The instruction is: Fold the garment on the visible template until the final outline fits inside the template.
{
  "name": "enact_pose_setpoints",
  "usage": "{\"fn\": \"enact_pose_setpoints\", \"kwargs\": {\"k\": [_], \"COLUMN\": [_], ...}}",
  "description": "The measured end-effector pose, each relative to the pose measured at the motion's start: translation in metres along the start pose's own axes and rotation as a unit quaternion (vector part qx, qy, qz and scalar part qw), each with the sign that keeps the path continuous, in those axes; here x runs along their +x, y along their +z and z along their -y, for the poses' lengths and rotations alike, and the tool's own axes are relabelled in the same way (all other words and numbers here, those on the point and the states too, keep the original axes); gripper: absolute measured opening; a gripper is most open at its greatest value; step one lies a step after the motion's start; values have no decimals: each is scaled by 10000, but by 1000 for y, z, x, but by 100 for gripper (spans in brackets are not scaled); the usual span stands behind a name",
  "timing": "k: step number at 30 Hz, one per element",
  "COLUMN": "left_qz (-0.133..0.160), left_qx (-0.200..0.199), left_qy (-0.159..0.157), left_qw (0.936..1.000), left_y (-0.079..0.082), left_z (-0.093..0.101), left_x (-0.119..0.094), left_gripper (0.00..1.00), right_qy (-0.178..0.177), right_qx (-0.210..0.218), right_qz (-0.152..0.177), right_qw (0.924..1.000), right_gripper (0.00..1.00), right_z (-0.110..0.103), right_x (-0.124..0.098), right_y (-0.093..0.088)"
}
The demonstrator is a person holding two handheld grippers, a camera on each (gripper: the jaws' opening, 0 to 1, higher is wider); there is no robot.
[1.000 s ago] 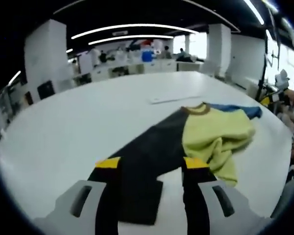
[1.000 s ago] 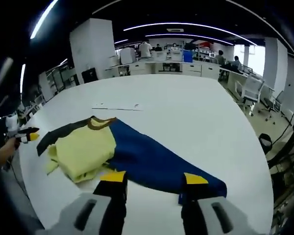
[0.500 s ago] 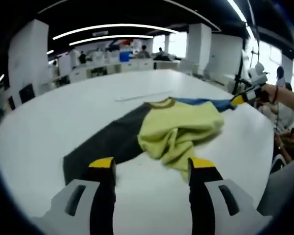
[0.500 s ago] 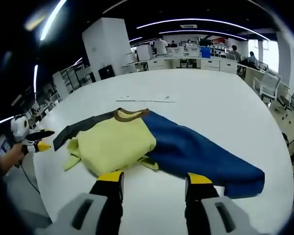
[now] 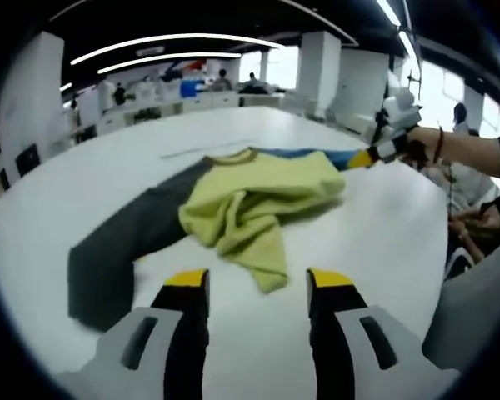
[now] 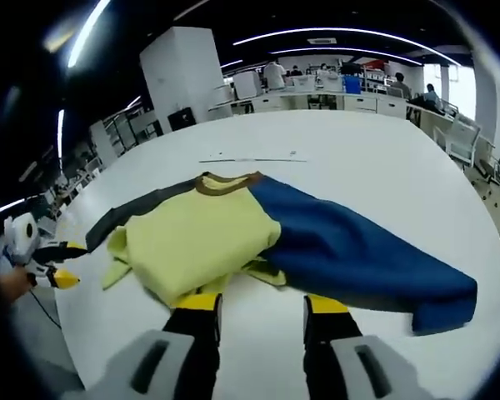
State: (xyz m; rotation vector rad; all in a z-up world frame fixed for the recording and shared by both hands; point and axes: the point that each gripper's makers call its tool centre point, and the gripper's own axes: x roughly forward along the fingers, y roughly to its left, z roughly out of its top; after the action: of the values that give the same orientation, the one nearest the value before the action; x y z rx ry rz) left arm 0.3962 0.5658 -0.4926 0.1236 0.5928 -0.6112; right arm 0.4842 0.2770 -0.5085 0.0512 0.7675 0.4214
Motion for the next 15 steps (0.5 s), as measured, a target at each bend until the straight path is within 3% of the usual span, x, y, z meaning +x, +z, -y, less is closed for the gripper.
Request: {"fn": "enact_pose_setpoints", "kwargs": {"k": [8,15], "left_qz": [-16,-156], "left_qx": [298,436], "left_qy": [1,-36], "left_qw": [9996,9989], "left_y": [-5,-15], "left_z": [10,20], "left_x": [7,17], "left_gripper": [26,19], "right_qy": [-52,-92], "right_qx": [187,255], "right_qz": [175,216], "right_qw": [9997,9994], "right_gripper": [28,24], "right_z": [0,0], "right_x": [14,25], "right_y": [-4,-3]}}
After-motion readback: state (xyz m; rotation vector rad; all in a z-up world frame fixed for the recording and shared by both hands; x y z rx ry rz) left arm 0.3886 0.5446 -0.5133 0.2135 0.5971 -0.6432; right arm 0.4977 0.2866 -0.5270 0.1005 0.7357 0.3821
